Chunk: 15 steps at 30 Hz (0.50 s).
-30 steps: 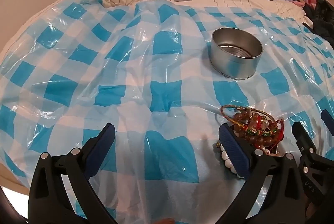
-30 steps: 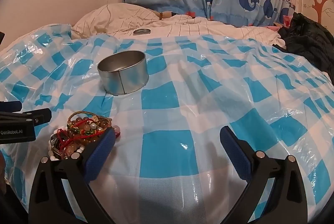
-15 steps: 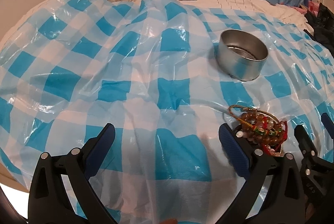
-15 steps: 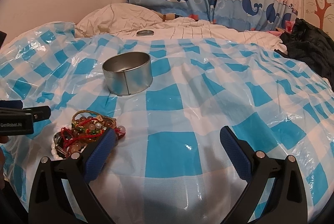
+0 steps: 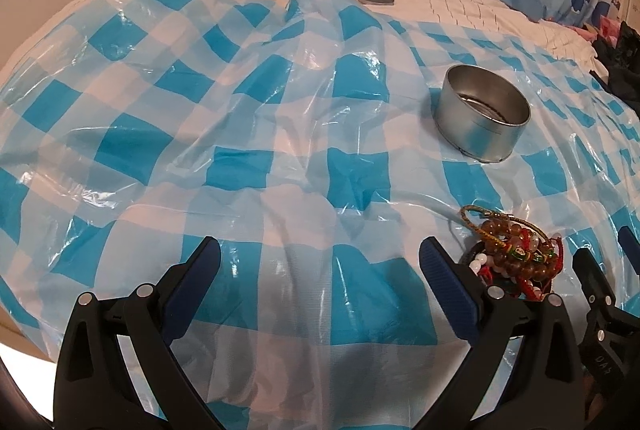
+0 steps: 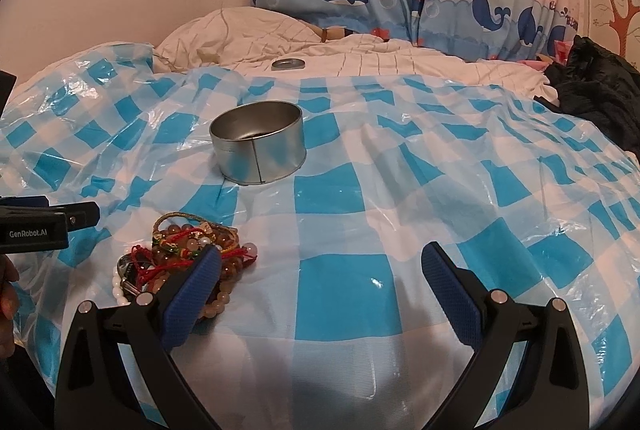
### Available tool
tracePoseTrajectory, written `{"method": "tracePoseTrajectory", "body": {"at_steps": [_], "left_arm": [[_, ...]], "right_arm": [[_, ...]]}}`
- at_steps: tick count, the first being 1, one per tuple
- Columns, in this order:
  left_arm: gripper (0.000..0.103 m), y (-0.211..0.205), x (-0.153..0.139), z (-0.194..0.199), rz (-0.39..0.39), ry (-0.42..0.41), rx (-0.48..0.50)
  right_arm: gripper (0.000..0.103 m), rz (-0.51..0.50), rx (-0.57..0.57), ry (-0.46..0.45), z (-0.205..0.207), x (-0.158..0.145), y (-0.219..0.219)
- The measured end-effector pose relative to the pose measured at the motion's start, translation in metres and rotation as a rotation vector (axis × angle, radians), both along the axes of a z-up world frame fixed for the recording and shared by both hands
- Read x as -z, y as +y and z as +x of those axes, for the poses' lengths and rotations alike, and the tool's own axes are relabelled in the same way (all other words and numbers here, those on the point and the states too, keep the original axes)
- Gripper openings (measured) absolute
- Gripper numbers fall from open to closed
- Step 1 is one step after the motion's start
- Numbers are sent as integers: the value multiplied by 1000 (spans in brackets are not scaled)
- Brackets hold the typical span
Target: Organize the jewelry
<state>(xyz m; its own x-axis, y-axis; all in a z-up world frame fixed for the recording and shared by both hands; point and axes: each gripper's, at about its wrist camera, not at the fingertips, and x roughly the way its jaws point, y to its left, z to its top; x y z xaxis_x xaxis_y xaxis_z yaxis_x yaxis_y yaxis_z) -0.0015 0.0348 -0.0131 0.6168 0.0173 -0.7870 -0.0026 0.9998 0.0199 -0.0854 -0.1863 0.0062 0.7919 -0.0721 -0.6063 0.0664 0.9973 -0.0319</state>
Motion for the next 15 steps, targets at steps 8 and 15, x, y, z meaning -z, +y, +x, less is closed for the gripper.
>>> {"method": "tracePoseTrajectory", "body": {"at_steps": [8, 15], "left_arm": [[95, 5, 1, -3, -19, -11, 7], [95, 3, 2, -4, -5, -9, 9]], "right_arm": [[96, 18, -20, -4, -3, -3, 3], [96, 23, -40, -7, -4, -4, 8]]}}
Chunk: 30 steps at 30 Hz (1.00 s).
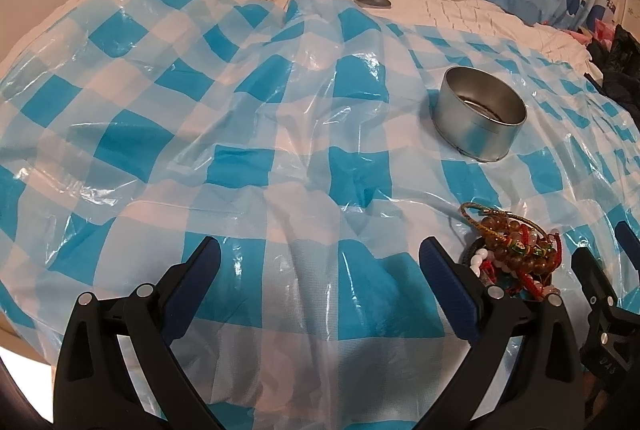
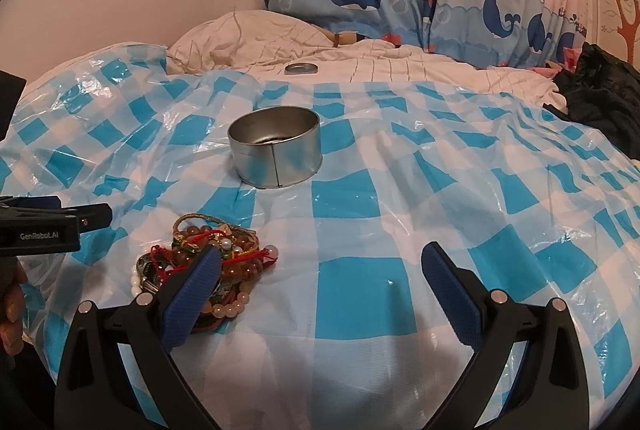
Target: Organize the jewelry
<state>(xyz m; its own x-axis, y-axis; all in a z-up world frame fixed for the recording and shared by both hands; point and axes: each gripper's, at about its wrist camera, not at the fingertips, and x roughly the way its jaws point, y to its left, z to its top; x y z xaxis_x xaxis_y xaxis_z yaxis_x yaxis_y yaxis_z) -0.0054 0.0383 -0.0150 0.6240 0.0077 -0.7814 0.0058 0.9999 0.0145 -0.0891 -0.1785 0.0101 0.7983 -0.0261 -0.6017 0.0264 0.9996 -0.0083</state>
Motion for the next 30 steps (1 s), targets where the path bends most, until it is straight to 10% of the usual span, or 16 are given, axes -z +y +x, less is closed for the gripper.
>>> {"method": "tracePoseTrajectory", "body": {"at_steps": [30], "left_arm": [[95, 3, 4, 7, 25, 32, -7]], "right_arm": [[95, -194, -447, 107, 50, -14, 77]]}}
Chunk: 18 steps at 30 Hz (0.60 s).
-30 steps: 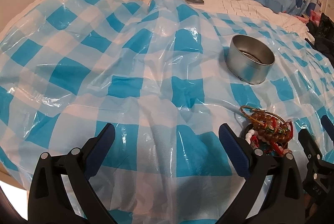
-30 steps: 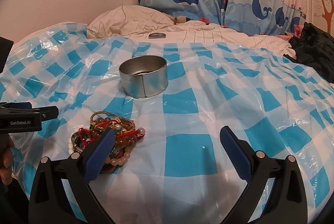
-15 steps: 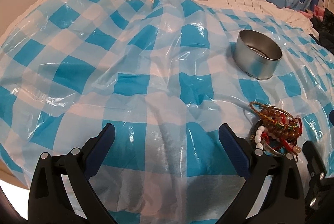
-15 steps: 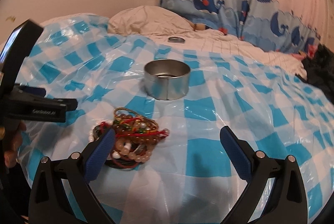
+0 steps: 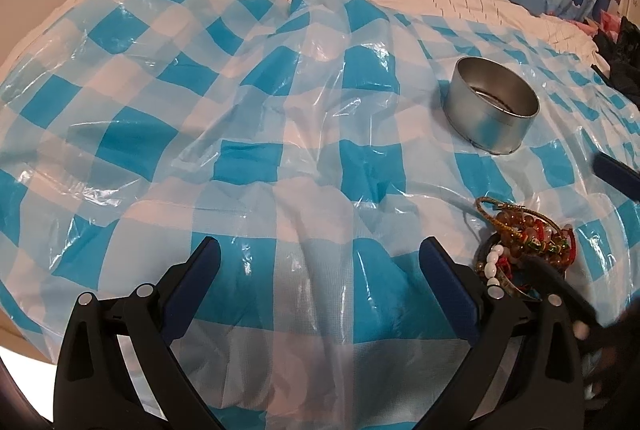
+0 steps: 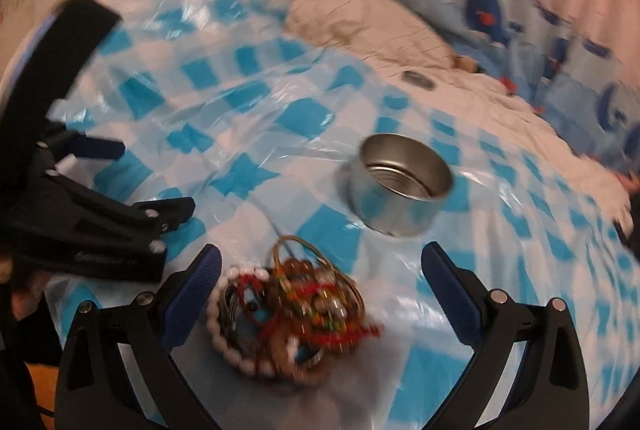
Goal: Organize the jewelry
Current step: 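Lower the right gripper onto the pile and grasp the braided cord bracelet, then lift the braided bracelet with the right gripper while the left gripper approaches the pile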
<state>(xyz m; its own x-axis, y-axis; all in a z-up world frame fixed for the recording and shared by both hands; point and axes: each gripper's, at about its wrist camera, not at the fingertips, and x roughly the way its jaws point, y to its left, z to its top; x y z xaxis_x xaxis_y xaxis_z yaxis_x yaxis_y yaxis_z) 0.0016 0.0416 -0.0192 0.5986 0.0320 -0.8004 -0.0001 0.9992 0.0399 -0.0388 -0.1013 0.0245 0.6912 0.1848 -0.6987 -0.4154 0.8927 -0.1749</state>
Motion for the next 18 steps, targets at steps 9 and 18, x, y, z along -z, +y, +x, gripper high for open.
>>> {"method": "tracePoseTrajectory", "body": {"at_steps": [9, 18], "left_arm": [[95, 11, -5, 2, -41, -2, -27], [95, 7, -4, 2, -52, 1, -12]], "right_arm": [[6, 50, -55, 228, 37, 23, -2], [4, 505, 63, 246, 29, -7, -78]]}}
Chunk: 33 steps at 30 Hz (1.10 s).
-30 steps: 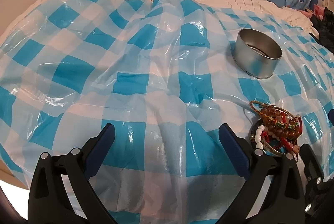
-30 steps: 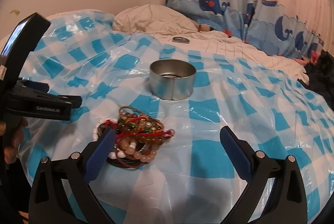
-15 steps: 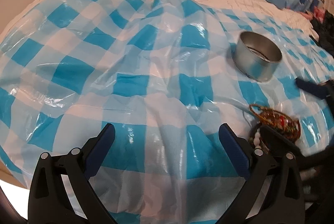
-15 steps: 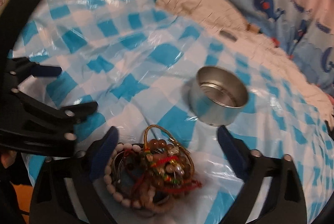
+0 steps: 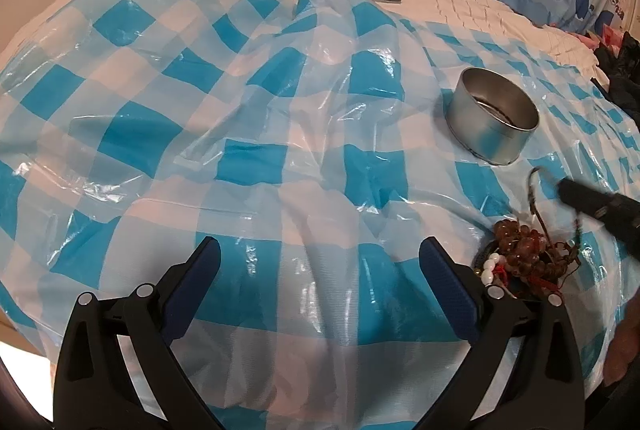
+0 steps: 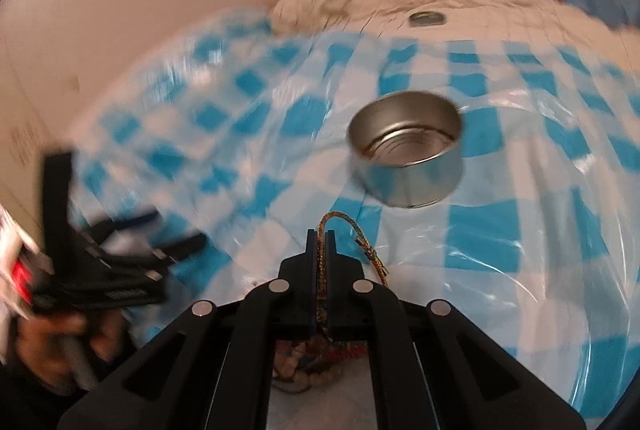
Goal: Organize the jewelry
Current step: 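Lift the braided bracelet with the right gripper while the left gripper approaches the pile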
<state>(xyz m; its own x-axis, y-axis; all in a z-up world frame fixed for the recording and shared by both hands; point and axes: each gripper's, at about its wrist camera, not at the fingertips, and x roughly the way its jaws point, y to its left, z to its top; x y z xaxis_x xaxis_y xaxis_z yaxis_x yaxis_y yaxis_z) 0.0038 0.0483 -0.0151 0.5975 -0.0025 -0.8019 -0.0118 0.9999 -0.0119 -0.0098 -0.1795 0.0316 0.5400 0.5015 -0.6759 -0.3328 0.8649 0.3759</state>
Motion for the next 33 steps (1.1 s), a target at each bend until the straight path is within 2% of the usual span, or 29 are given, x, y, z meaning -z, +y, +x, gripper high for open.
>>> {"method": "tracePoseTrajectory", "body": {"at_steps": [6, 11, 17, 20, 23, 29, 30, 32, 33], "left_arm": [[95, -21, 1, -3, -21, -8, 91], [95, -51, 1, -9, -52, -29, 225], [95, -90, -1, -14, -80, -69, 365], [95, -110, -2, -19, -51, -89, 416], [95, -130, 2, -21, 9, -86, 457], [95, -159, 12, -24, 200, -104, 489], [93, -159, 12, -23, 203, -104, 491], [79, -160, 11, -21, 166, -97, 502], [68, -159, 10, -18, 134, -89, 503]], "right_arm": [[4, 281, 85, -39, -11, -22, -54], [4, 401, 125, -57, -14, -28, -75], [4, 437, 149, -64, -16, -27, -87], [4, 460, 160, -63, -16, -24, -93], [4, 470, 165, -63, -16, -24, -96], [4, 480, 167, -60, -16, -23, -98], [4, 479, 167, -60, -16, -23, -98], [4, 480, 166, -60, -16, -23, -98], [4, 480, 167, -59, -16, -22, -98]]}}
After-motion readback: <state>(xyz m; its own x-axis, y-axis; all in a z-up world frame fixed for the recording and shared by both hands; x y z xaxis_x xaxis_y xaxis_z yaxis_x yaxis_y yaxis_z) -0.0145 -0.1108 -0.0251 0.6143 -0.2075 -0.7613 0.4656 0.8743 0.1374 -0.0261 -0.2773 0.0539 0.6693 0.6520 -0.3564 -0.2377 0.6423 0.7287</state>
